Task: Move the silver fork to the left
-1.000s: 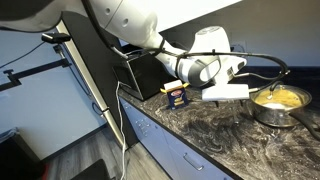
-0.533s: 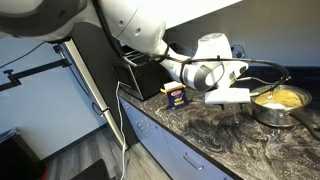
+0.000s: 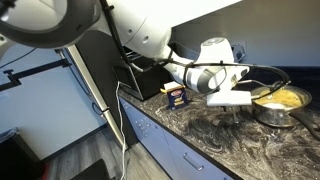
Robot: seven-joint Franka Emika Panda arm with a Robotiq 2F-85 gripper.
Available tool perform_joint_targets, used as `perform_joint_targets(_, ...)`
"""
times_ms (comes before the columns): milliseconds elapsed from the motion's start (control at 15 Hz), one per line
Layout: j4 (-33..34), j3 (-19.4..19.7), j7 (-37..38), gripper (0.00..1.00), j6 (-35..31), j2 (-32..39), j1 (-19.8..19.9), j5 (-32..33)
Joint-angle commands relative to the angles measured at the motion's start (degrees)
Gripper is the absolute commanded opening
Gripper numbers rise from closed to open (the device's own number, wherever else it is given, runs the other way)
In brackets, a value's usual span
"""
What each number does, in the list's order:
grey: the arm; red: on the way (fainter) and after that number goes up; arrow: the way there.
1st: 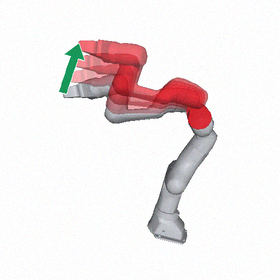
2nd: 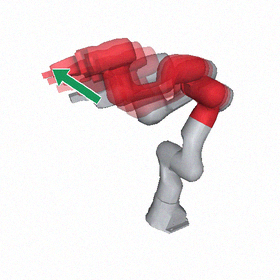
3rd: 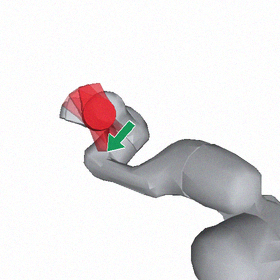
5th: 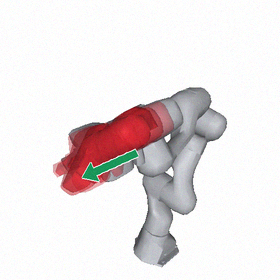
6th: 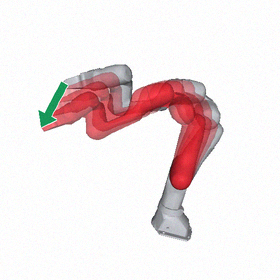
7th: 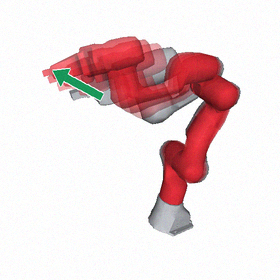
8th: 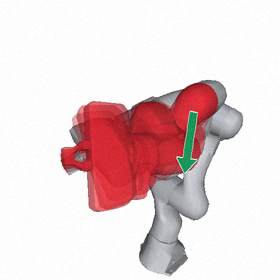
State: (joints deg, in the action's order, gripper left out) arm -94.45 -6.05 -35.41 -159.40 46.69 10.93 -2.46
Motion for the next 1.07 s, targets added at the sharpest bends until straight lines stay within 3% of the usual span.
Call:
perform_joint_targets(0,2.4,-1.2,1.7,0.53,0.7,1.7,0.8,1.8)
perform_joint_targets(133,3.0,-1.1,1.9,0.59,1.1,2.5,0.6,1.9)
perform_joint_targets(467,4.4,-1.1,2.0,0.53,1.5,4.0,0.6,2.2)
perform_joint_targets(533,4.6,-1.1,2.0,0.49,1.5,4.2,0.6,2.3)
perform_joint_targets(600,4.8,-1.1,1.9,0.29,1.6,4.4,0.6,2.4)
perform_joint_targets(867,5.6,-1.2,2.0,0.01,1.8,5.1,0.5,3.1)
perform_joint_targets(1000,5.9,-1.2,2.0,0.00,2.0,5.2,0.5,3.2)
